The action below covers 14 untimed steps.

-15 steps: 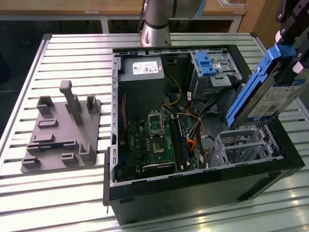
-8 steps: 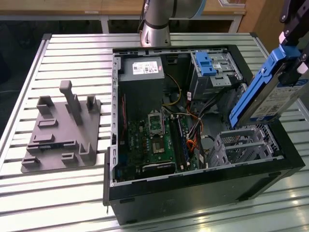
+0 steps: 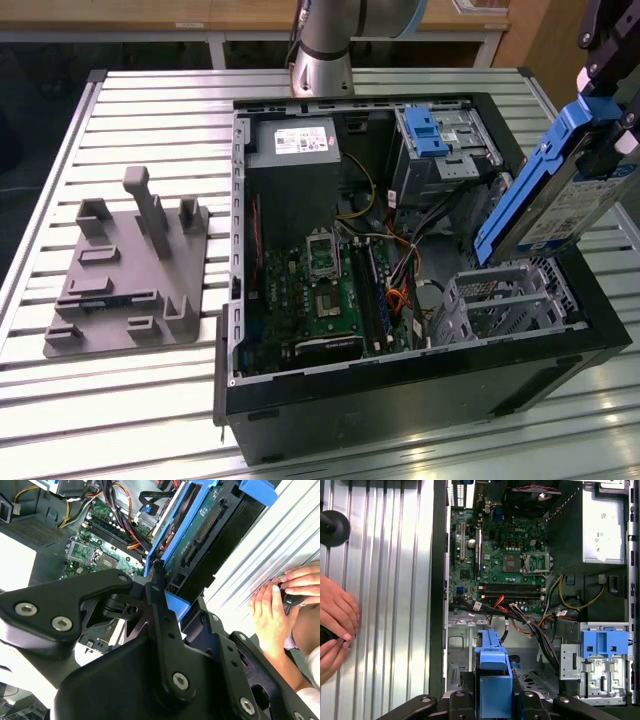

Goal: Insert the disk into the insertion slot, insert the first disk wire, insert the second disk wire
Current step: 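Insert the disk into the insertion slot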

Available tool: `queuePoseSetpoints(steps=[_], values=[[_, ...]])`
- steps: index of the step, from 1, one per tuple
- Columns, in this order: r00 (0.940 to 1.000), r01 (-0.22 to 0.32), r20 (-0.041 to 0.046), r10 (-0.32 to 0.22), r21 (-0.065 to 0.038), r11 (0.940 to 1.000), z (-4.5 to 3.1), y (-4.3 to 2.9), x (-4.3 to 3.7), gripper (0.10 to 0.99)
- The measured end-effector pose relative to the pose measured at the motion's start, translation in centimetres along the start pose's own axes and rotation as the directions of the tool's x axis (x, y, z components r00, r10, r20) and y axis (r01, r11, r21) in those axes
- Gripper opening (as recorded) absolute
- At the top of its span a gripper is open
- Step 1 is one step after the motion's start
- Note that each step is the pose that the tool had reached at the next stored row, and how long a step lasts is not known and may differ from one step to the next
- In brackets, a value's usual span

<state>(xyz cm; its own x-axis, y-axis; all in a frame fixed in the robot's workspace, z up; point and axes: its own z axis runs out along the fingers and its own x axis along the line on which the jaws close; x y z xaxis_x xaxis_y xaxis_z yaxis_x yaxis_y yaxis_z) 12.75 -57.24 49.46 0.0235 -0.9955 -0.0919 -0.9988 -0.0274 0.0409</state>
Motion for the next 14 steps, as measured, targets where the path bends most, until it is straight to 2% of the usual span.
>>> queuePoseSetpoints(steps=[7, 14], values=[[1.0, 0.0, 0.0, 0.0, 0.0, 1.0, 0.22, -0.06, -0.03, 0.365], [1.0, -0.005, 0.0003, 0.005, 0.001, 1.0, 0.8, -0.19, 0.03, 0.365]])
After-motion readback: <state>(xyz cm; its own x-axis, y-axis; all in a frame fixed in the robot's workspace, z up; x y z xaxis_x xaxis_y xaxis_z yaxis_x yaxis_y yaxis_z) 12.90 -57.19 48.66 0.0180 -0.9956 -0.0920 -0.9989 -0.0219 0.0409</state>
